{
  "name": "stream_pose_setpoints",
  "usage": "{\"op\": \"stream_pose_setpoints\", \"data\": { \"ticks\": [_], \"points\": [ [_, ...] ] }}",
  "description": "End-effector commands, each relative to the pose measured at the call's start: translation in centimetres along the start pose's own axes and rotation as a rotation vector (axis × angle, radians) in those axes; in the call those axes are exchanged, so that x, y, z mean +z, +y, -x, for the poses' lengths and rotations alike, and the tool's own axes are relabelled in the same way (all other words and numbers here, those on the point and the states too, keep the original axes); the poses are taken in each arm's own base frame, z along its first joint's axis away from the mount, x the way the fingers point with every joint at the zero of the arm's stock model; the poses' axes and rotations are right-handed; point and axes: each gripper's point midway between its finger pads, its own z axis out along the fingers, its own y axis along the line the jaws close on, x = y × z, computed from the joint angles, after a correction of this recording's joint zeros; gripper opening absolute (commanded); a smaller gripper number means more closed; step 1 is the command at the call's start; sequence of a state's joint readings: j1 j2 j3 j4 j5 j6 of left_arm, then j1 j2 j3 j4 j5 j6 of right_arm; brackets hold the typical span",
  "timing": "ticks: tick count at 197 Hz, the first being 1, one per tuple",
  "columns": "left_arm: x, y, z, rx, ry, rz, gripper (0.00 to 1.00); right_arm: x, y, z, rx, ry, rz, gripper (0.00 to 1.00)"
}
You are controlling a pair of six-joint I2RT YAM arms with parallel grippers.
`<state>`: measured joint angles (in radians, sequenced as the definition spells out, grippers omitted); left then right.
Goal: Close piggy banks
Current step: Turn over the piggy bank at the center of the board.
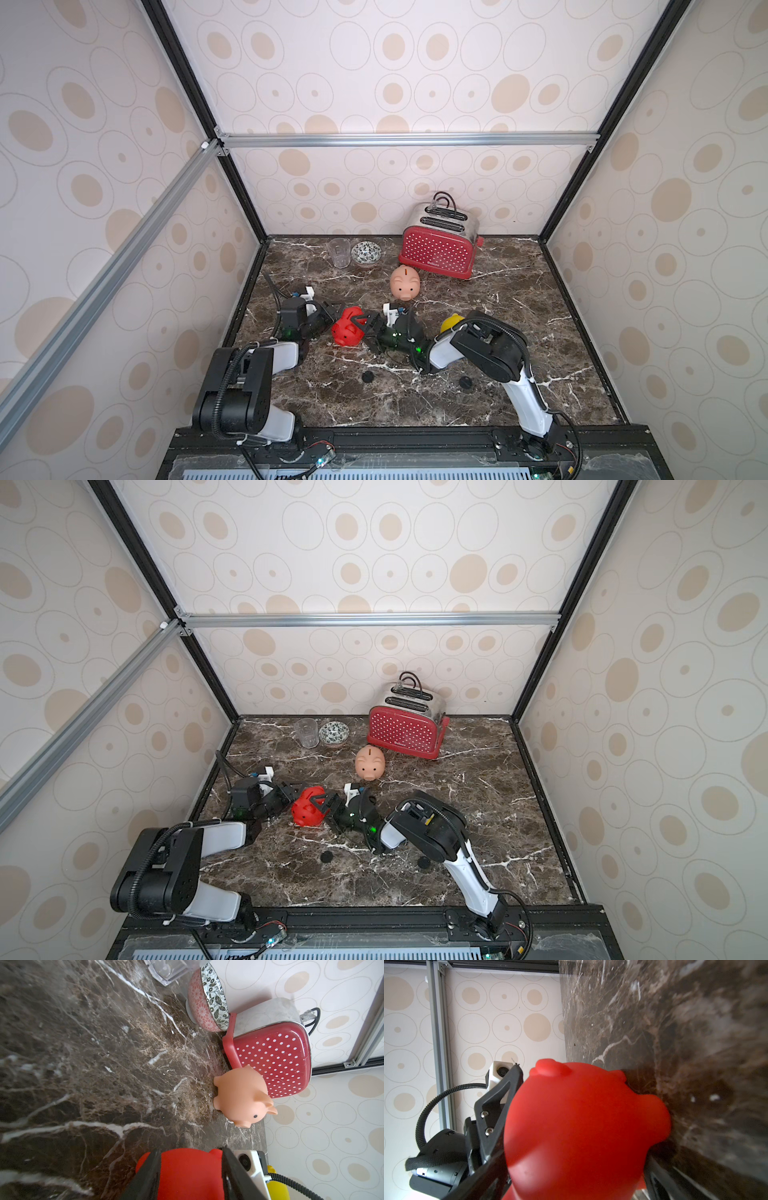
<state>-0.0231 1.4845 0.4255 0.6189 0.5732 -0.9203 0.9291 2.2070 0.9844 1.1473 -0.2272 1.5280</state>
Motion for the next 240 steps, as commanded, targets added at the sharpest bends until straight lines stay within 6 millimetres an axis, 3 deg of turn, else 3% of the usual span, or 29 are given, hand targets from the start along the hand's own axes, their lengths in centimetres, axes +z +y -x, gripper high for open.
{"op": "stream_pose_setpoints", "data": {
  "ticks": [1,44,86,168,240],
  "points": [
    [-0.8,6.4,-8.6,-0.166,0.265,0.195,0.46,1.1,5.4,-1.0,-0.018,0.049,0.171,1.00],
    [-1.0,6.5,-8.8,-0.165,0.266,0.196,0.46,0.5,10.1,-1.1,-0.081,0.042,0.272,1.00],
    [-1.0,6.6,-9.0,-0.169,0.267,0.193,0.46,-0.6,13.3,-1.7,-0.096,0.053,0.365,1.00],
    [-1.0,6.1,-8.9,-0.182,0.264,0.165,0.45,-2.8,14.5,-1.8,-0.105,0.031,0.406,1.00],
    [-1.1,6.9,-9.1,-0.176,0.276,0.200,0.44,-3.8,15.0,-2.1,-0.102,0.035,0.411,1.00]
  ]
}}
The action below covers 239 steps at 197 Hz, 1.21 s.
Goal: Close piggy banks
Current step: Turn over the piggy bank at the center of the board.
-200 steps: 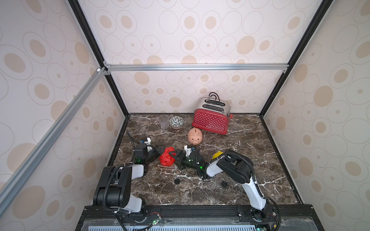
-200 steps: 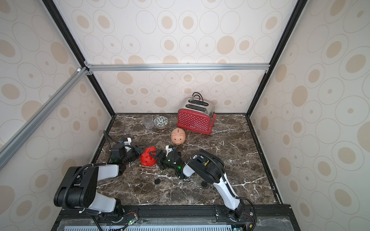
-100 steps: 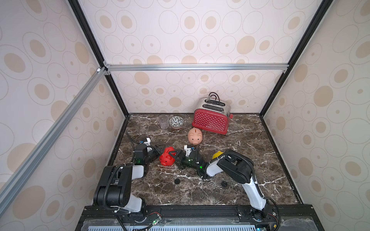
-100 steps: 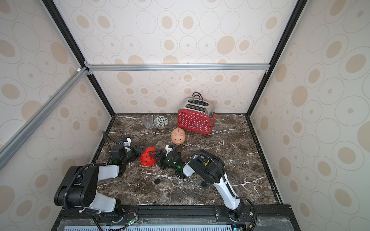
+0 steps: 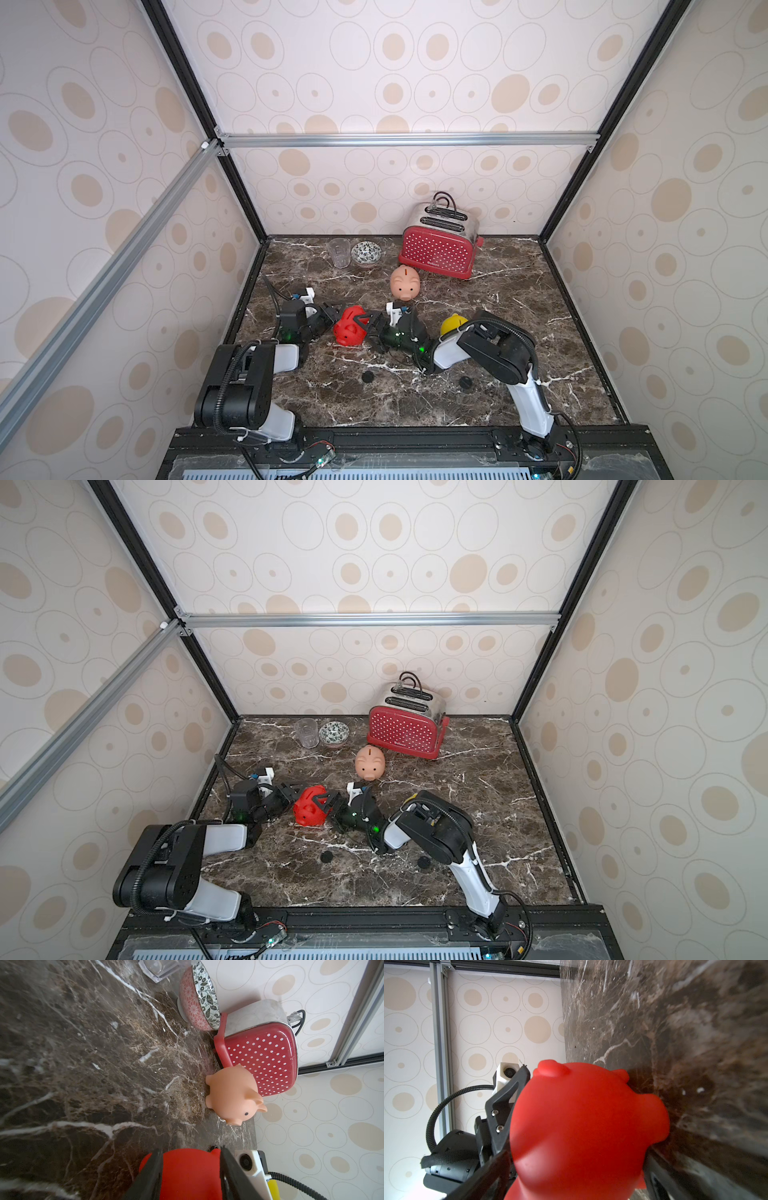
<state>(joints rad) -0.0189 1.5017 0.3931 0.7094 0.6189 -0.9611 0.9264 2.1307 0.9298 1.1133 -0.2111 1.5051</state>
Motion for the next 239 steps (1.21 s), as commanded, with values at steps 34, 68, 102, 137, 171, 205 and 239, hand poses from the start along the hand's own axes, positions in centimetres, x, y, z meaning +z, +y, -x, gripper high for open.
{"op": "stream_pose_setpoints", "data": {
  "ticks": [34,68,102,137,171,205,239],
  "points": [
    [-1.3,7.7,-7.9,-0.162,0.261,0.263,0.45,-2.5,13.9,-2.5,-0.072,0.087,0.399,1.00],
    [-1.6,8.0,-7.4,-0.146,0.256,0.291,0.45,-2.9,13.5,-3.2,-0.080,0.090,0.384,1.00],
    [-1.7,8.5,-7.7,-0.140,0.267,0.305,0.46,-2.9,13.2,-3.3,-0.085,0.096,0.364,1.00],
    [-1.8,8.8,-7.8,-0.138,0.269,0.316,0.46,-2.9,12.7,-3.3,-0.081,0.100,0.346,1.00],
    [-1.9,9.0,-7.9,-0.135,0.270,0.321,0.46,-2.8,11.4,-3.3,-0.077,0.096,0.309,1.00],
    [-2.1,8.9,-7.9,-0.129,0.273,0.325,0.46,-2.8,10.8,-3.4,-0.070,0.100,0.292,1.00],
    [-2.2,8.7,-7.8,-0.123,0.271,0.328,0.46,-2.7,10.2,-3.6,-0.068,0.113,0.267,1.00]
  ]
}}
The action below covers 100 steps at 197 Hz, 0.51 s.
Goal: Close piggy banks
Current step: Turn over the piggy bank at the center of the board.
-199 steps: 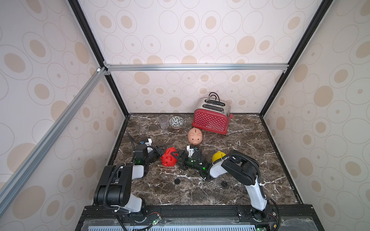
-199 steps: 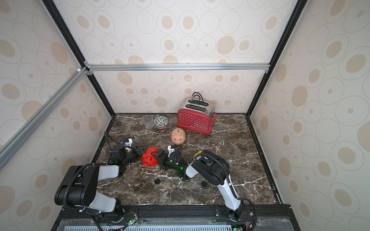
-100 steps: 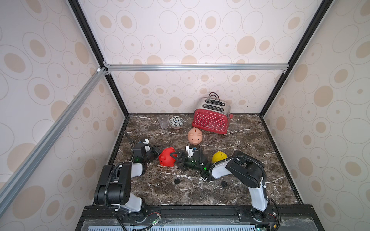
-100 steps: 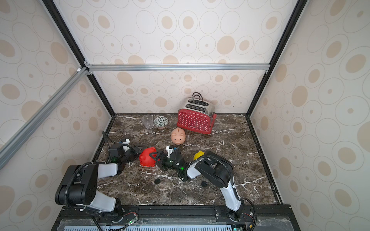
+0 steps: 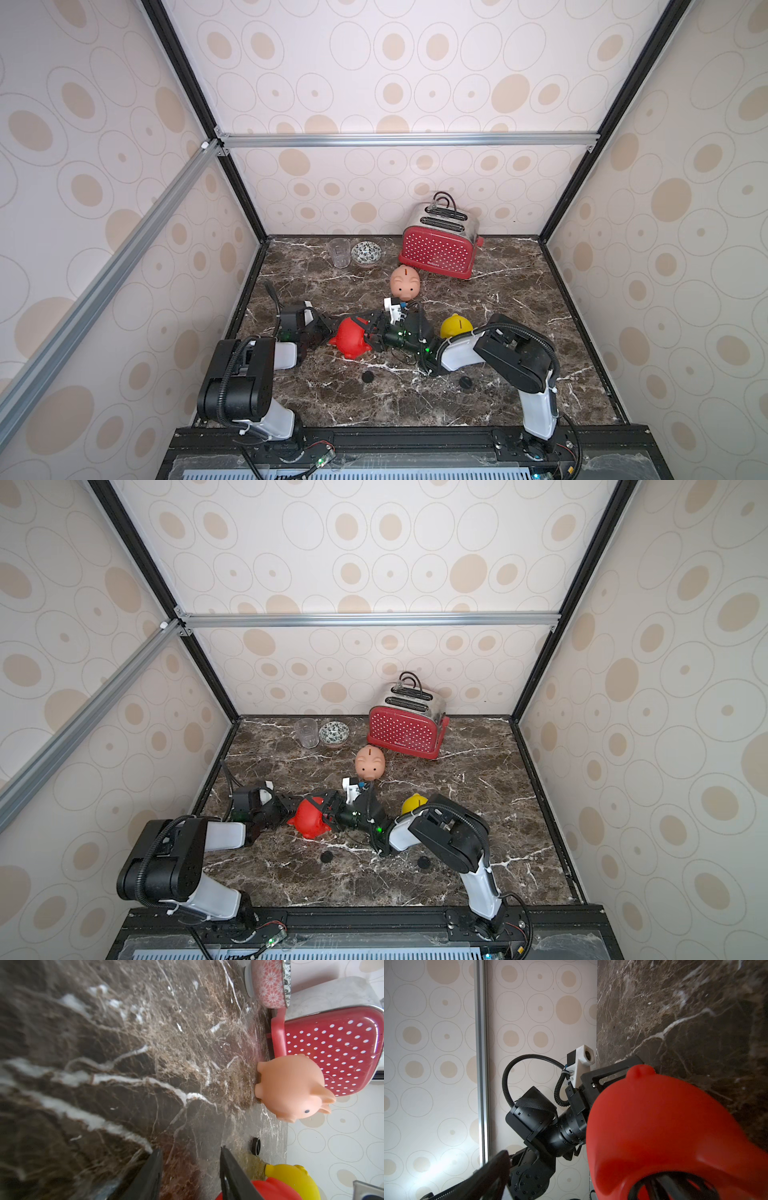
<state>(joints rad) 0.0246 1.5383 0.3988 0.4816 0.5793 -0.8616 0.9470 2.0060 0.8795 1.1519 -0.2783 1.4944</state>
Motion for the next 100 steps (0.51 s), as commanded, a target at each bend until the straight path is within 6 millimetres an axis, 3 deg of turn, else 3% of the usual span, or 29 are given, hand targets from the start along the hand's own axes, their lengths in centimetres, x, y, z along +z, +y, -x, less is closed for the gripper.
{"op": "stream_pose_setpoints", "data": {
  "ticks": [1,83,100],
  "points": [
    [-0.3,3.4,-5.5,-0.056,0.186,0.123,0.46,-0.1,5.0,-1.1,-0.030,0.034,0.148,1.00],
    [-0.7,3.5,-5.4,-0.033,0.191,0.144,0.49,-0.1,2.6,-3.0,-0.105,0.168,-0.136,1.00],
    [-0.6,3.5,-5.4,-0.035,0.193,0.144,0.48,-0.3,1.3,-3.3,-0.114,0.198,-0.237,1.00]
  ]
}}
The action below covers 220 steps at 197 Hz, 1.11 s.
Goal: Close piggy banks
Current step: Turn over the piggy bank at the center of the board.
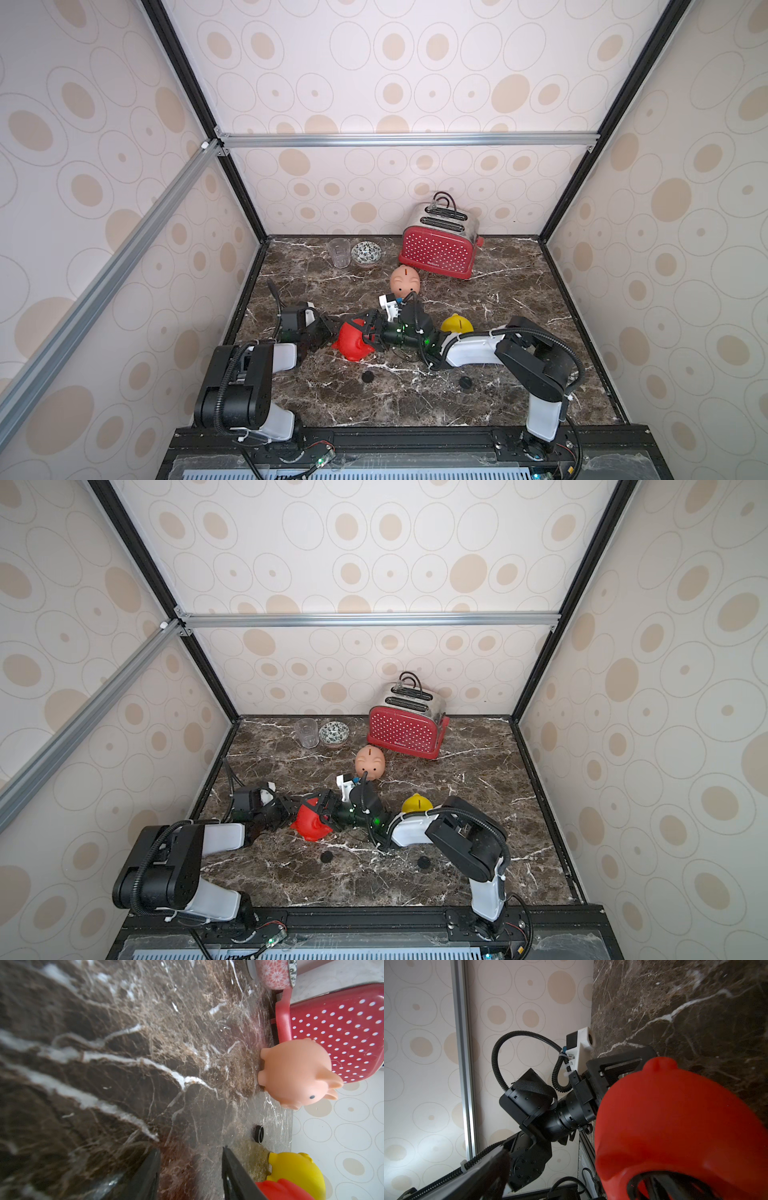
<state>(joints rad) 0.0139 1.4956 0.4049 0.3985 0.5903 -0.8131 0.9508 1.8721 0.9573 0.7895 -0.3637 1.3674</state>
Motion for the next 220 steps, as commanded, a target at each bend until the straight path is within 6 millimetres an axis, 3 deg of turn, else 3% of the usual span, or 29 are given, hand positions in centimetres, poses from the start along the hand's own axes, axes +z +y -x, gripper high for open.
{"op": "stream_pose_setpoints", "data": {
  "ticks": [1,59,151,220],
  "points": [
    [0.0,3.6,-4.7,-0.076,0.159,0.130,0.48,0.1,-0.2,-1.7,-0.036,0.092,-0.110,1.00],
    [0.2,3.8,-4.8,-0.077,0.169,0.140,0.49,-0.3,-3.1,-2.8,-0.063,0.210,-0.379,0.98],
    [0.5,4.0,-5.0,-0.039,0.184,0.183,0.52,-0.4,-3.7,-2.1,-0.123,0.245,-0.574,0.96],
    [0.5,3.9,-3.6,-0.038,0.149,0.219,0.56,0.9,-4.5,-1.8,-0.138,0.293,-0.642,0.96]
  ]
}}
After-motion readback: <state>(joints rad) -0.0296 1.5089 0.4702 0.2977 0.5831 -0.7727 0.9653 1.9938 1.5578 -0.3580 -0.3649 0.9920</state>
